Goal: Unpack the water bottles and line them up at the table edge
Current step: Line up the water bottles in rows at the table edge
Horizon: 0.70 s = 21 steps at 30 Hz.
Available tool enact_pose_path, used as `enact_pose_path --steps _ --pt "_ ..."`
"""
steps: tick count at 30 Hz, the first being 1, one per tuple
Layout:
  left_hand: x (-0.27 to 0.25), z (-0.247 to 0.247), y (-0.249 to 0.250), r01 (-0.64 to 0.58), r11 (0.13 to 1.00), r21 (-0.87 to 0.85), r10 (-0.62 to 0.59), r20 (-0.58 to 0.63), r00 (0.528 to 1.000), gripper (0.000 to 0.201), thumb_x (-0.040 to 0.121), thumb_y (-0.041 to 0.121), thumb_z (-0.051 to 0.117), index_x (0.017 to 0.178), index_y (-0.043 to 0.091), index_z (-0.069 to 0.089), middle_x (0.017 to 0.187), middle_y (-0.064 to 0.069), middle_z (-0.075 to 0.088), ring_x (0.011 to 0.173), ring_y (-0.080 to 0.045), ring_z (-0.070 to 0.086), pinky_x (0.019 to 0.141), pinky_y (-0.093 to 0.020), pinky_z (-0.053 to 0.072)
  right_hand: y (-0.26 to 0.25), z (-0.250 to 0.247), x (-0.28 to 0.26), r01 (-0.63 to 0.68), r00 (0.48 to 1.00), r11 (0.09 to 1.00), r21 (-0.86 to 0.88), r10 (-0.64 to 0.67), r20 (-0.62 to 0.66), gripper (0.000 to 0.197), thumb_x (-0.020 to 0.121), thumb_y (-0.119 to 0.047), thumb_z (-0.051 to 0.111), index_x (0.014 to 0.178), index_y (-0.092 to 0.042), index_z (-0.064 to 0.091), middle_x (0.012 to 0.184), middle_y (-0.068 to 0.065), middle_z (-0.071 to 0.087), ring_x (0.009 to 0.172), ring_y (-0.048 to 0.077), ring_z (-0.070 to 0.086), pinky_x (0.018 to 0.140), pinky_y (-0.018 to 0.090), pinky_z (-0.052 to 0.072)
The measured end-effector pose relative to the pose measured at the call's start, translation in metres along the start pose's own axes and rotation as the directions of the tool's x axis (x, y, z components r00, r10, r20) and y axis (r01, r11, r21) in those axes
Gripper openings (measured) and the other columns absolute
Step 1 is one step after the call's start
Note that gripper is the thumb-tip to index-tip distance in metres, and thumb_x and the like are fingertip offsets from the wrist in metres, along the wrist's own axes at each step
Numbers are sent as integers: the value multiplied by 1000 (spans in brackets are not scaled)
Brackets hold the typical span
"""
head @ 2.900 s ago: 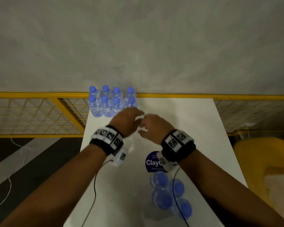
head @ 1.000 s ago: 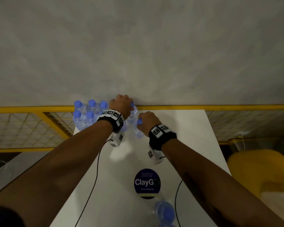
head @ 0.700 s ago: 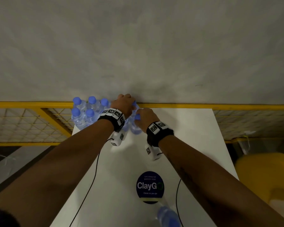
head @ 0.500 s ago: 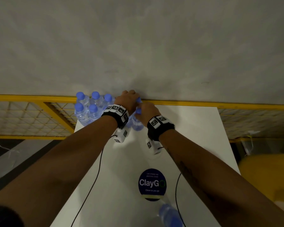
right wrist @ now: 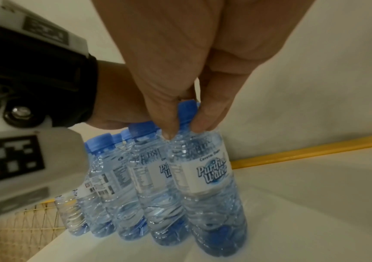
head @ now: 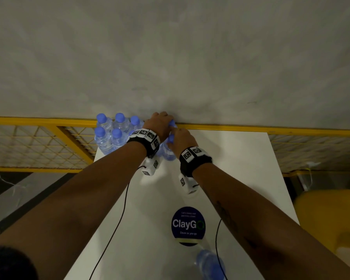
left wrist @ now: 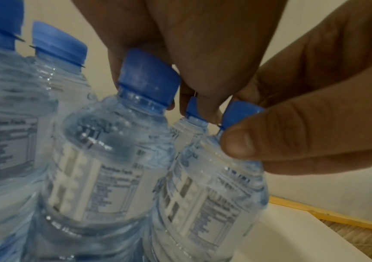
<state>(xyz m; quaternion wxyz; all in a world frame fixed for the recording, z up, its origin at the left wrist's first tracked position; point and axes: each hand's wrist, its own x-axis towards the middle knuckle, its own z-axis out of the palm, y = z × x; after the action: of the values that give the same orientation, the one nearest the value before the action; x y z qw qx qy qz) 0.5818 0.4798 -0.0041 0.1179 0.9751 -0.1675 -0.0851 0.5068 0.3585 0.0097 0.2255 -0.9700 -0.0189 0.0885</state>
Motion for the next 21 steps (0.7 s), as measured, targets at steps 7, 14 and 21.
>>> enact_pose_path --steps 7,14,21 --pt "-47 -15 6 -77 994 -82 58 -215 975 45 95 37 62 137 21 60 140 -6 57 128 -34 50 104 -49 46 -3 -22 -42 -8 998 1000 24 7 55 50 84 -31 72 124 -7 56 124 17 56 112 33 58 92 36 48" --pt "-178 -1 68 -351 884 -308 272 -272 923 33 97 33 59 123 15 67 118 -8 68 105 -28 66 91 -40 54 13 -70 -172 95 991 991 89 -103 82 39 79 -26 78 114 -11 66 110 13 64 95 28 66 83 34 52" --pt "-297 32 149 -334 868 -366 407 142 902 49 90 58 48 119 23 66 110 -1 63 97 -25 65 85 -45 56 41 -94 -327 107 981 991 86 -119 155 29 84 -34 73 105 -15 69 99 5 66 88 20 62 81 35 51"
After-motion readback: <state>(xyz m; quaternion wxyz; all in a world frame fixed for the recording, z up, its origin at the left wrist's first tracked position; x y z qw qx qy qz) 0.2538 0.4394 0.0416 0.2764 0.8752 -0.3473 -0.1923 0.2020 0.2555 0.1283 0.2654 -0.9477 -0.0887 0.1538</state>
